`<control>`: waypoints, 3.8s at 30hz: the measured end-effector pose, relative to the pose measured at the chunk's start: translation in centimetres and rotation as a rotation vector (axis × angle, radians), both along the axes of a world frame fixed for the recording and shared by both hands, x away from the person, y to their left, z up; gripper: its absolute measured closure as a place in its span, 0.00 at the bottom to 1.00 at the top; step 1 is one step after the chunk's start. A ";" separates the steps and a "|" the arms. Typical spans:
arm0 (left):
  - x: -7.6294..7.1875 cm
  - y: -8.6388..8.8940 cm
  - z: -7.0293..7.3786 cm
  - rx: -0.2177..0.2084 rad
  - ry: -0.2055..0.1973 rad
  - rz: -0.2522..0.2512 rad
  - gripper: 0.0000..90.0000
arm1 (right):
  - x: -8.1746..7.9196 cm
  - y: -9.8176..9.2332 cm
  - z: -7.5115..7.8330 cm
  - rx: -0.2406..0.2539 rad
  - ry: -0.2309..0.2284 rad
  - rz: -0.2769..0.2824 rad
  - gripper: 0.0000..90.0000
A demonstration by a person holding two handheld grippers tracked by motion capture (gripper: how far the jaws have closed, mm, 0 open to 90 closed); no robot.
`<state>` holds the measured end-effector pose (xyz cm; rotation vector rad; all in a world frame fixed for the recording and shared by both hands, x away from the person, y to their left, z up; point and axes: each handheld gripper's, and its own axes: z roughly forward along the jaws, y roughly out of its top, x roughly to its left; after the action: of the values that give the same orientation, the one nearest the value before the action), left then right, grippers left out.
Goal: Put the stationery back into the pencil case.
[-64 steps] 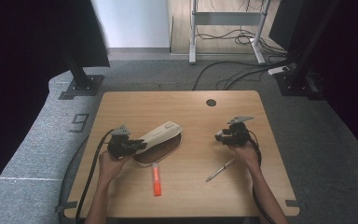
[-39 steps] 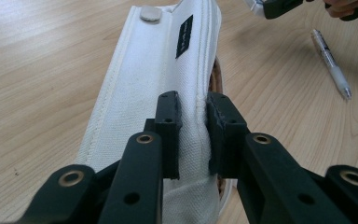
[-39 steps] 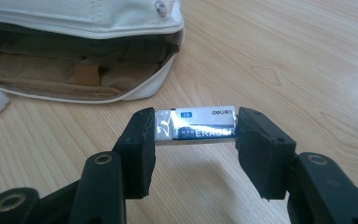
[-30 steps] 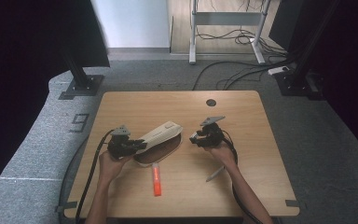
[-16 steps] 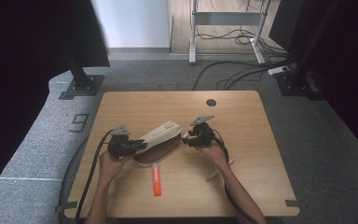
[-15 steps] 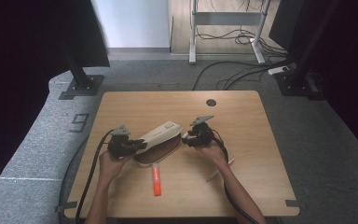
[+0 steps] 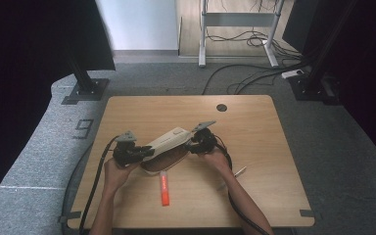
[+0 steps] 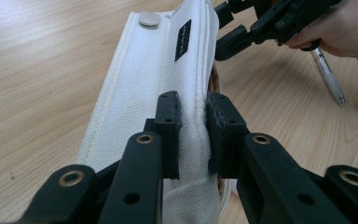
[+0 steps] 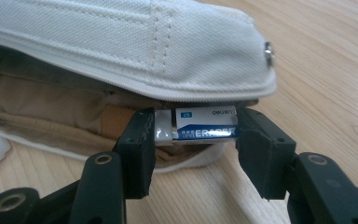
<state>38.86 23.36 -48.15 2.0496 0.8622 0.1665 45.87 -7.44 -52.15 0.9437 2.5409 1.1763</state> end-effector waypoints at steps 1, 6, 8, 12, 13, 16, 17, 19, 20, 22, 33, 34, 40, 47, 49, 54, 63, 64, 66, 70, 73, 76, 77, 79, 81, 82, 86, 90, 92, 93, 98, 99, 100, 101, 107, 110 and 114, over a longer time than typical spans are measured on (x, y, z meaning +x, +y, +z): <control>0.0 0.0 0.0 0.001 -0.001 0.000 0.84 | 0.1 0.2 -0.1 -0.001 0.001 0.001 0.52; 0.0 -0.1 0.0 0.000 -0.001 0.001 0.84 | 0.3 1.0 -0.4 -0.002 -0.003 0.008 0.52; 0.0 -0.1 0.0 -0.001 -0.001 0.001 0.84 | 0.4 1.3 -0.5 -0.002 -0.002 0.006 0.52; 0.0 -0.1 0.0 -0.005 -0.001 -0.001 0.84 | 0.7 1.8 -0.7 -0.009 -0.010 0.005 0.52; 0.0 -0.1 0.0 -0.008 0.000 -0.002 0.84 | 0.7 1.9 -0.7 -0.008 -0.002 -0.001 0.52; 0.0 -0.2 0.0 -0.015 0.001 -0.004 0.84 | 0.9 2.2 -0.9 -0.011 -0.001 -0.007 0.52; -0.1 -0.2 0.0 -0.015 0.000 -0.005 0.84 | 1.0 2.2 -1.0 -0.009 0.004 -0.010 0.52; -0.1 -0.2 0.0 -0.017 0.000 -0.007 0.84 | 1.1 2.4 -1.2 -0.004 0.003 -0.015 0.52; -0.1 -0.2 0.0 -0.019 0.001 -0.008 0.84 | 1.1 2.4 -1.2 -0.003 0.001 -0.015 0.52; -0.1 -0.2 0.0 -0.020 0.001 -0.009 0.84 | 1.2 2.6 -1.3 0.002 0.003 -0.020 0.52; 0.0 -0.2 0.0 -0.013 -0.002 -0.006 0.85 | 1.3 3.3 -1.4 -0.012 0.011 -0.010 0.44; 0.0 -0.2 0.0 -0.010 -0.004 -0.005 0.85 | 1.3 3.2 -1.4 -0.011 0.012 -0.010 0.43; 0.0 -0.1 0.0 -0.008 -0.006 -0.002 0.85 | 0.8 2.8 -0.9 -0.011 0.016 0.016 0.39; 0.1 0.0 0.0 -0.006 -0.007 -0.002 0.84 | -0.1 1.9 -0.3 -0.062 0.013 0.065 0.35; 0.1 0.0 0.0 -0.007 -0.008 -0.001 0.85 | -0.3 1.5 -0.2 -0.057 0.016 0.069 0.33; 0.1 0.0 -0.1 -0.007 -0.006 -0.004 0.84 | -0.8 0.2 0.3 -0.043 0.026 0.059 0.28; 0.1 0.0 -0.1 -0.006 0.000 -0.009 0.84 | -1.7 -1.9 0.8 -0.034 0.035 0.059 0.24; 0.1 0.0 -0.1 -0.006 0.000 -0.009 0.84 | -1.8 -2.3 0.9 -0.032 0.036 0.055 0.24; 0.1 0.0 -0.1 -0.007 0.002 -0.010 0.84 | -2.0 -2.9 1.1 -0.024 0.036 0.051 0.24; 0.1 0.0 -0.1 -0.008 0.003 -0.011 0.84 | -2.4 -4.0 1.5 -0.012 0.035 0.049 0.23; 0.1 0.0 -0.1 -0.009 0.005 -0.013 0.84 | -2.7 -4.6 1.7 -0.006 0.041 0.046 0.23; 0.1 0.0 -0.1 -0.012 0.005 -0.015 0.84 | -3.1 -5.5 1.9 -0.002 0.041 0.043 0.22; 0.1 0.0 -0.1 -0.012 0.005 -0.015 0.84 | -3.2 -5.7 1.9 -0.002 0.041 0.040 0.22; 0.1 0.1 -0.1 -0.013 0.007 -0.014 0.84 | -3.4 -6.2 1.8 0.002 0.043 0.040 0.21; 0.1 0.1 -0.1 -0.013 0.007 -0.016 0.84 | -3.7 -6.9 1.8 0.001 0.046 0.036 0.19; 0.2 0.1 -0.1 -0.013 0.008 -0.016 0.84 | -3.9 -7.3 1.7 0.002 0.048 0.033 0.19; 0.2 0.1 -0.1 -0.013 0.008 -0.016 0.84 | -4.5 -8.6 1.6 0.003 0.060 0.029 0.18; 0.2 0.1 -0.1 -0.014 0.009 -0.017 0.84 | -5.1 -9.7 1.8 0.003 0.052 0.023 0.19; 0.2 0.1 -0.1 -0.017 0.010 -0.017 0.84 | -5.4 -10.2 1.8 0.000 0.050 0.015 0.19; 0.2 0.1 -0.1 -0.015 0.010 -0.018 0.84 | -5.6 -10.6 1.8 0.000 0.050 0.008 0.20; 0.2 0.0 -0.2 -0.015 0.011 -0.018 0.84 | -6.4 -11.8 1.8 0.006 0.049 -0.013 0.23; 0.2 0.0 -0.2 -0.015 0.011 -0.019 0.84 | -6.6 -11.9 1.7 0.006 0.048 -0.015 0.23; 0.2 0.0 -0.2 -0.015 0.011 -0.019 0.84 | -6.8 -12.2 1.7 0.001 0.044 -0.016 0.24; 0.1 0.0 -0.2 -0.015 0.012 -0.019 0.84 | -6.9 -12.3 1.6 -0.003 0.044 -0.022 0.24; 0.2 0.0 -0.2 -0.015 0.013 -0.021 0.83 | -7.9 -13.7 1.1 -0.017 0.045 -0.026 0.29; 0.2 0.0 -0.2 -0.017 0.015 -0.024 0.83 | -8.3 -14.2 0.8 -0.014 0.058 -0.022 0.30; 0.2 0.0 -0.2 -0.019 0.017 -0.025 0.83 | -8.9 -15.1 0.2 -0.018 0.070 -0.026 0.31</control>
<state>39.03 23.33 -48.35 2.0462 0.8452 0.1272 36.93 -22.51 -51.94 1.0282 2.5804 1.1304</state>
